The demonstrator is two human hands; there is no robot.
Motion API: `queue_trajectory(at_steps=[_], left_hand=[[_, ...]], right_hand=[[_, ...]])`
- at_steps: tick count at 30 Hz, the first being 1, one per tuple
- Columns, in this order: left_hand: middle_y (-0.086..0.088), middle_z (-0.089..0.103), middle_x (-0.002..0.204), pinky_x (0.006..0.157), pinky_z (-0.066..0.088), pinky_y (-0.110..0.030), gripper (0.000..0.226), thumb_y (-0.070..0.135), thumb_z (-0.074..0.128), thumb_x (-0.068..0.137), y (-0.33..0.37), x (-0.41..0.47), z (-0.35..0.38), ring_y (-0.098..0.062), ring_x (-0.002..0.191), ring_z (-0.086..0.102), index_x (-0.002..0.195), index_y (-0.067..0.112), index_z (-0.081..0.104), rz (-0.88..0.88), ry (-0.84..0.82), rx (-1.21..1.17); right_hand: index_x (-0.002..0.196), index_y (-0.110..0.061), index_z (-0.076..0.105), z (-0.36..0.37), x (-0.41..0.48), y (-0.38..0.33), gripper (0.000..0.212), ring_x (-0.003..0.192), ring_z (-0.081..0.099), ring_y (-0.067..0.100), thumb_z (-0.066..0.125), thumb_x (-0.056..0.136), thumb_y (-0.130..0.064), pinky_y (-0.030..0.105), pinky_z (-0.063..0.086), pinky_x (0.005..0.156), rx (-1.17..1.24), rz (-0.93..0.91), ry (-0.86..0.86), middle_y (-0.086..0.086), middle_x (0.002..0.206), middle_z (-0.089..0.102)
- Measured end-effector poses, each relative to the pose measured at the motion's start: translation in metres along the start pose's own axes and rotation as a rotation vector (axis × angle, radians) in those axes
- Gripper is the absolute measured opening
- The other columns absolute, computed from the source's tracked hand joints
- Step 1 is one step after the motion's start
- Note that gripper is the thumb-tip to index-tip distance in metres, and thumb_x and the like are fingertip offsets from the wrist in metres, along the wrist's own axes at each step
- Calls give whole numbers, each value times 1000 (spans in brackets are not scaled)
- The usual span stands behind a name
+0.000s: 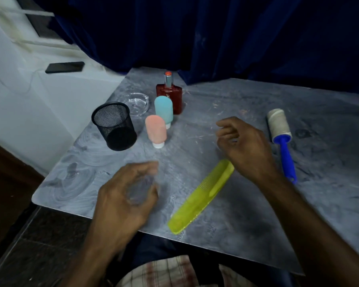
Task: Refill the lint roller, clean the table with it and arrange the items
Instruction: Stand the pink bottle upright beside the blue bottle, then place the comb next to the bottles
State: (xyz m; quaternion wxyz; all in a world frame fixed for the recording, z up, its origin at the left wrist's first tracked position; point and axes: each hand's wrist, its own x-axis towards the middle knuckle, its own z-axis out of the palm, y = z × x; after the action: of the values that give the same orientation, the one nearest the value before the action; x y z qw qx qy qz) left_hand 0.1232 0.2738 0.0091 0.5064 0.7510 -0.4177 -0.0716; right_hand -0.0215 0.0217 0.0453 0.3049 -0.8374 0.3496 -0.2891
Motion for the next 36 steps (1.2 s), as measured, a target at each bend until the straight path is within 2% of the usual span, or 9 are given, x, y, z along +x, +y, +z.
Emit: queue_trajectory(at_steps=[3,6,13,20,23,26,29,34,36], left_hand=[[26,70,103,84,53,-20,14,45,70,92,7,-19,-8,0,102,67,103,39,77,212,-221,200],[27,67,93,73,54,-37,14,46,75,86,5,-27,-8,1,93,62,98,39,77,318,-342,326],[27,66,86,66,51,-40,25,62,70,76,3,-32,2,-3,82,60,91,43,76,270,-353,491],[26,67,97,71,53,-42,30,65,67,79,0,-40,5,-3,88,60,99,46,77,208,-313,469],[27,67,105,71,50,-40,29,62,68,83,-4,-45,6,-3,94,61,104,44,77,253,-277,462],[28,68,110,77,48,-40,28,61,70,85,-7,-50,7,-2,101,63,106,44,77,251,-239,450],[31,68,112,82,47,-38,29,62,71,85,-5,-51,11,2,103,62,107,43,76,238,-200,429],[31,61,109,88,45,-24,38,58,73,82,11,-35,24,15,104,56,117,44,70,143,-91,289],[32,61,110,85,48,-27,39,53,73,84,17,-20,31,12,103,59,121,43,69,141,-54,232]], right_hand=[[104,-19,75,-21,-5,16,21,88,73,15,69,84,-16,40,59,87,-113,89,-90,-4,90,77],[90,-17,75,-30,-14,27,10,86,72,20,68,83,-15,42,58,83,-206,121,-145,-1,86,77],[85,-13,76,-23,-26,31,10,90,69,22,67,81,-11,39,53,83,-300,115,-218,3,88,76],[85,-21,73,-18,-25,34,6,85,68,13,71,85,-27,31,53,77,-237,188,-237,-5,88,74],[91,-21,68,-17,-23,37,10,79,68,12,74,88,-29,33,53,72,-106,269,-245,-5,85,72],[98,-9,61,-16,-21,32,12,73,70,25,72,94,-11,37,56,59,368,378,-239,11,83,75],[98,-6,60,-14,-13,22,12,59,69,21,66,95,3,31,58,49,716,393,-214,10,73,74],[104,-1,64,-13,30,9,10,58,69,18,67,95,2,28,60,52,724,319,-125,10,73,74],[103,-2,66,-10,52,5,9,57,70,16,68,95,1,26,60,52,722,303,-117,8,72,74]])
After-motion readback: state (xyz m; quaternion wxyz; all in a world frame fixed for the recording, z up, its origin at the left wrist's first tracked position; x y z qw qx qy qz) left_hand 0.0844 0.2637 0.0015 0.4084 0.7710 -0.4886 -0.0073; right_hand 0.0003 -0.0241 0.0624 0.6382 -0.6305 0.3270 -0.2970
